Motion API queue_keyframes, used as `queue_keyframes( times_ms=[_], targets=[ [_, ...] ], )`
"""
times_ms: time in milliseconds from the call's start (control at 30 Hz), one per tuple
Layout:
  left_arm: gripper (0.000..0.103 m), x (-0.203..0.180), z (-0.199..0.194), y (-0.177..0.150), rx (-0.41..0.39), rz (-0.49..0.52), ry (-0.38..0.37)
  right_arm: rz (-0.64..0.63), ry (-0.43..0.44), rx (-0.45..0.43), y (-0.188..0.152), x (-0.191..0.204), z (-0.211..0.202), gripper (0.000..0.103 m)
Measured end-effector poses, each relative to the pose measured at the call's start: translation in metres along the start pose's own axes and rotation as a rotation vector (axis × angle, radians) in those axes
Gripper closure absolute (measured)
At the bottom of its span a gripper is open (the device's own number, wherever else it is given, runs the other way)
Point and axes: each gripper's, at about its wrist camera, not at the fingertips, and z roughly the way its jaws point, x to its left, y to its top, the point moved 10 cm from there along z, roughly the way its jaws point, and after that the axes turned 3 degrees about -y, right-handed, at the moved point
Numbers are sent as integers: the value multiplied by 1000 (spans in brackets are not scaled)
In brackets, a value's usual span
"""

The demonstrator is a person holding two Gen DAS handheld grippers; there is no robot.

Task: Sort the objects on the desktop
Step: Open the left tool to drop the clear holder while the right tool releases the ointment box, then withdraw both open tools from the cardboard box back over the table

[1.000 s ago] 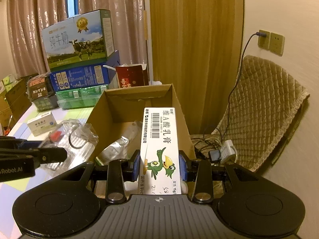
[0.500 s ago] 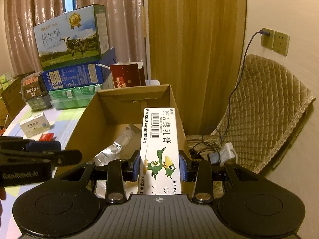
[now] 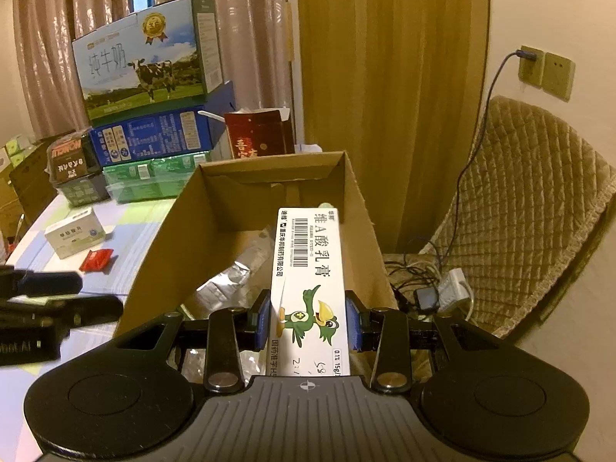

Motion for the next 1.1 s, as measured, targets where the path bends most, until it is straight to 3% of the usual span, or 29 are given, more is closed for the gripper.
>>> queue_keyframes(
  times_ms=[200, 367, 433, 467, 667, 1100],
  targets=[
    [30, 8, -3, -5, 5, 8, 26, -12, 9, -1, 8, 8, 8, 67],
    [12, 11, -7, -5, -8, 14, 38, -1, 27, -25, 16, 12, 13, 67],
    [10, 12, -8, -5, -10, 20, 41, 5, 31, -34, 18, 11, 11, 51],
    [8, 12, -8, -5, -11, 20, 40, 7, 23, -45, 19, 10, 9, 37],
    [5, 17, -12, -10, -12, 15, 64, 35, 3, -51, 12, -2, -6, 33],
    [1, 19, -35, -23, -26, 6, 79, 51, 0, -35, -14, 2, -46, 10]
  ],
)
